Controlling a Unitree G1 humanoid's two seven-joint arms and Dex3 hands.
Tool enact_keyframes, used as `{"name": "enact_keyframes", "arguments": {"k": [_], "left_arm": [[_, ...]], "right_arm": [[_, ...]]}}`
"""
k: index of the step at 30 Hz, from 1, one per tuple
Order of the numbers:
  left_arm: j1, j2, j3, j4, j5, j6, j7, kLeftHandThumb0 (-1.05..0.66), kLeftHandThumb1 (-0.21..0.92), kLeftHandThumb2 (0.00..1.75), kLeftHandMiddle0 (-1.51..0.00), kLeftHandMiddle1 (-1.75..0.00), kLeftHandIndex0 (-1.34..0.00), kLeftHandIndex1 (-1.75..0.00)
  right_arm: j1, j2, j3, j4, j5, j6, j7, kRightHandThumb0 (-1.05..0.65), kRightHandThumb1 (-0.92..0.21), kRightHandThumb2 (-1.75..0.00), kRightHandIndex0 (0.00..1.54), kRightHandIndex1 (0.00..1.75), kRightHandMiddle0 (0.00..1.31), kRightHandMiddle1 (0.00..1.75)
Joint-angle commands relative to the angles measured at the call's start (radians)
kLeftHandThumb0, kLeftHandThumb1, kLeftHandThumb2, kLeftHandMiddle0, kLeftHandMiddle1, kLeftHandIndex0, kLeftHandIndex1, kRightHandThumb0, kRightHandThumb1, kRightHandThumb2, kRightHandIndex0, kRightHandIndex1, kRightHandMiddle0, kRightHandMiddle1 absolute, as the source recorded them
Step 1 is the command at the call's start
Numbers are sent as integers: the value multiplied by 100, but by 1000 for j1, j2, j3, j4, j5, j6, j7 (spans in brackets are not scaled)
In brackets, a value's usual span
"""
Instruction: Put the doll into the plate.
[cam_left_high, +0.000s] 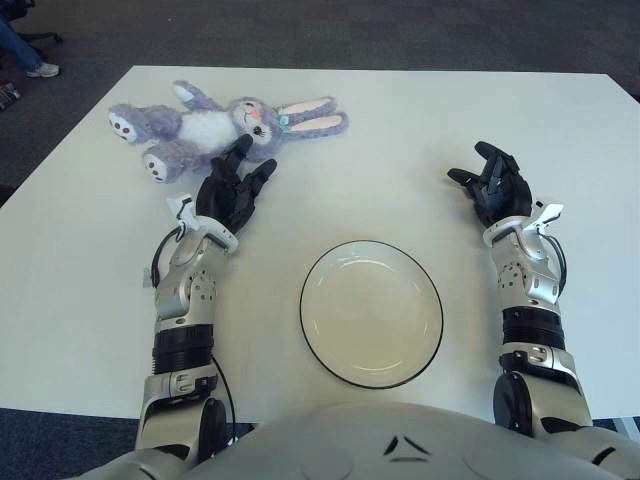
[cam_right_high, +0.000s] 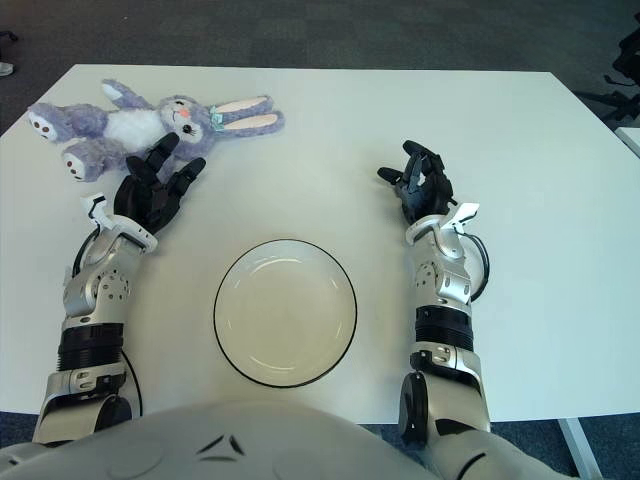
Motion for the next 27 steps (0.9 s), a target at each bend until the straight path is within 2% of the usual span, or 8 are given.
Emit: {"name": "enact_keyframes", "arguments": {"k": [1, 3, 9, 12, 13, 18, 21, 27], "left_arm": [[6, 1, -12, 14, 43, -42, 10, -93, 92, 94, -19, -68, 0, -47], [9, 1, -25, 23, 88, -82, 21, -93, 92, 93, -20, -69, 0, -49], [26, 12, -83, 64, 285, -252, 80, -85, 92, 72, -21, -92, 0, -85], [28, 10, -93, 92, 335, -316, 98, -82, 92, 66, -21, -99, 0, -93], [28, 8, -95, 104, 346, -338, 101, -79, 92, 62, -22, -101, 0, -96], [29, -7, -102, 164, 388, -468, 121, -70, 92, 54, -25, -102, 0, -105], [30, -10, -109, 192, 431, -533, 153, -66, 91, 54, -26, -101, 0, -108], [25, -6, -122, 256, 578, -673, 288, -63, 88, 55, -28, -98, 0, -112]], "right_arm": [[-5, 5, -8, -12, 14, 16, -12, -82, -92, -58, 26, 101, 0, 94], [-5, 6, -8, -14, 8, 18, -19, -81, -92, -58, 26, 100, 0, 96], [-2, -1, 11, -17, -53, 14, -69, -75, -92, -56, 30, 104, 0, 114], [1, -2, 22, -9, -88, -10, -89, -69, -89, -58, 33, 104, 0, 121], [2, -2, 25, -5, -102, -23, -96, -66, -84, -63, 35, 104, 0, 123], [13, -15, 63, 54, -207, -165, -117, -51, -65, -87, 43, 111, 0, 130], [15, -20, 76, 92, -250, -241, -122, -46, -58, -94, 46, 115, 0, 133], [21, -31, 123, 173, -373, -435, -180, -40, -54, -100, 47, 116, 0, 137]]}}
